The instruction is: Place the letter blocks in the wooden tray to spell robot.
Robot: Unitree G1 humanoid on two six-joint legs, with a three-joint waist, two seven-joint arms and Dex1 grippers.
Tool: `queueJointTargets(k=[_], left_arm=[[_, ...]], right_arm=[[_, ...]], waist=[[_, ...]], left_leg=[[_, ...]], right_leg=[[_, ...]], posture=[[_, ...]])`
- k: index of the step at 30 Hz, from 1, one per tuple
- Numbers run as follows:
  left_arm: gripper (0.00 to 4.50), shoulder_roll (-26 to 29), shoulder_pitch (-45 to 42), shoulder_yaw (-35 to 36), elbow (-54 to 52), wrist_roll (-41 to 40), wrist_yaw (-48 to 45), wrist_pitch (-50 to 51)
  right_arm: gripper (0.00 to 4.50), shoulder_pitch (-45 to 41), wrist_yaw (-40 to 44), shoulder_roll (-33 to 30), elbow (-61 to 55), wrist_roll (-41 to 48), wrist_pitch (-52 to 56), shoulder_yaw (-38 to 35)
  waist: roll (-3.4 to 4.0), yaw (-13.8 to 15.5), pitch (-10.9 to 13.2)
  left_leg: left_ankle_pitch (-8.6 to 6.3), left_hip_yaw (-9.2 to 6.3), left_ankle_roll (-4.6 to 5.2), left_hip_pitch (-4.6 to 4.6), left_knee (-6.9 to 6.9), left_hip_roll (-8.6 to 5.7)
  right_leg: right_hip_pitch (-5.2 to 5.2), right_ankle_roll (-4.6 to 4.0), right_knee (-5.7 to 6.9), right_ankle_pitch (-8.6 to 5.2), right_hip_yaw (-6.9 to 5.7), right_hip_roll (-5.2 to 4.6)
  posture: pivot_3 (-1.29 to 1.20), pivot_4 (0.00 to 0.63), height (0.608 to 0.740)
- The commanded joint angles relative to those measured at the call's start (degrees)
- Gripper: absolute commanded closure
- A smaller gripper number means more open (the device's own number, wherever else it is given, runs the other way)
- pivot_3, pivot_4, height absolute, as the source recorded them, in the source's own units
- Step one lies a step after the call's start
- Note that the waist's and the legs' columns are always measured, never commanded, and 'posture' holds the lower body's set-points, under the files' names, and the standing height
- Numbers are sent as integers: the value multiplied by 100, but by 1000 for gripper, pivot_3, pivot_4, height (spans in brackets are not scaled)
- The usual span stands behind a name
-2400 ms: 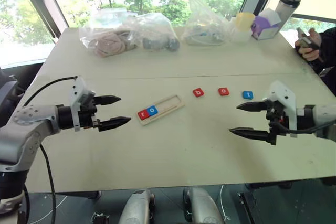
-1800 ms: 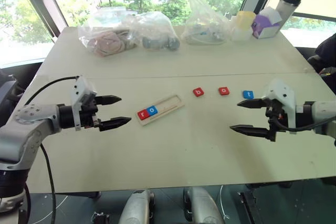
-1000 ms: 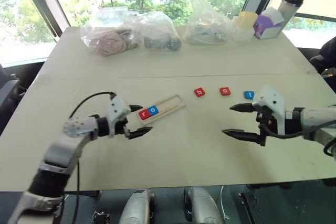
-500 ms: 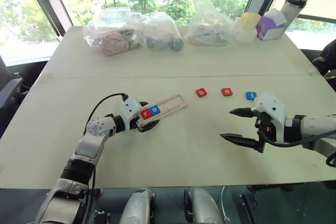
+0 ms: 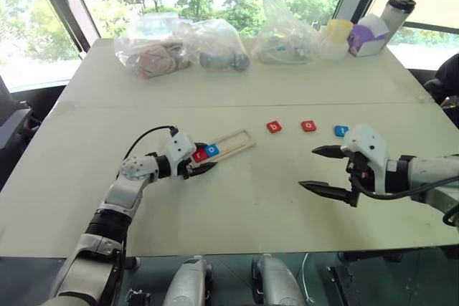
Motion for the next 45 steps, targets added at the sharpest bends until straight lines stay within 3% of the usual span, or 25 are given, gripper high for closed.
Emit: queueJointTargets(k=[1, 7, 15, 26, 38, 40, 42, 43, 45], left_arm=[[1995, 71, 177, 1, -53, -116, -265, 294], [1995, 147, 376, -351, -672, -376, -1163, 406], [1995, -210, -140, -872, -196, -26, -1842, -351], [1995, -580, -635, -966, 886, 521, -1554, -1420], [1995, -619, -372, -1037, 541, 456, -1587, -1309], [963, -617, -372, -1030, 539, 451, -1586, -1310], [281, -616, -379, -1019, 545, 447, -1565, -1331], [16, -615, -381, -1009, 539, 432, -1564, -1342], [4, -606, -378, -980, 499, 369, -1597, -1333]], right_arm=[[0, -86, -11, 1, -74, 12, -80, -115], [0, -109, -9, -29, -60, -3, -72, -131], [0, 5, -149, 18, -254, 66, 16, -244], [0, 168, -288, 18, -438, 165, 112, -401], [0, 52, -307, 17, -391, 157, 52, -258], [0, 26, -301, 19, -380, 155, 51, -234], [0, 4, -297, 21, -372, 151, 52, -214], [0, -2, -289, 21, -371, 153, 54, -204], [0, 0, -281, 20, -372, 148, 53, -191]], waist=[[0, -3, 0], [1, 7, 0], [3, 42, -2], [4, 39, -3], [4, 32, -3], [4, 32, -3], [4, 28, -3], [4, 27, -3], [4, 27, -3]], left_leg=[[0, 0, 0, 3, -1, 0], [-1, 0, 0, 1, -6, 0], [-1, 2, 1, -21, -4, 0], [8, 14, 16, -50, 4, 0], [18, 24, 33, -55, 10, 0], [18, 24, 33, -56, 9, 0], [18, 24, 33, -56, 10, 0], [18, 24, 33, -56, 10, 0], [18, 24, 33, -56, 9, 0]], right_leg=[[3, 0, 0, 0, 0, 0], [2, 0, -7, 0, 0, -1], [-2, -2, -20, -1, -18, -22], [-6, 0, -22, 0, -62, -57], [12, 1, -25, -1, -99, -86], [12, 1, -26, -1, -100, -86], [12, 1, -26, -1, -101, -86], [12, 1, -26, -1, -101, -86], [12, 2, -26, -1, -103, -85]], posture=[[0, 150, 740], [0, 150, 740], [0, 150, 740], [0, 150, 740], [0, 150, 740], [0, 150, 740], [0, 150, 740], [0, 150, 740], [0, 150, 740]])
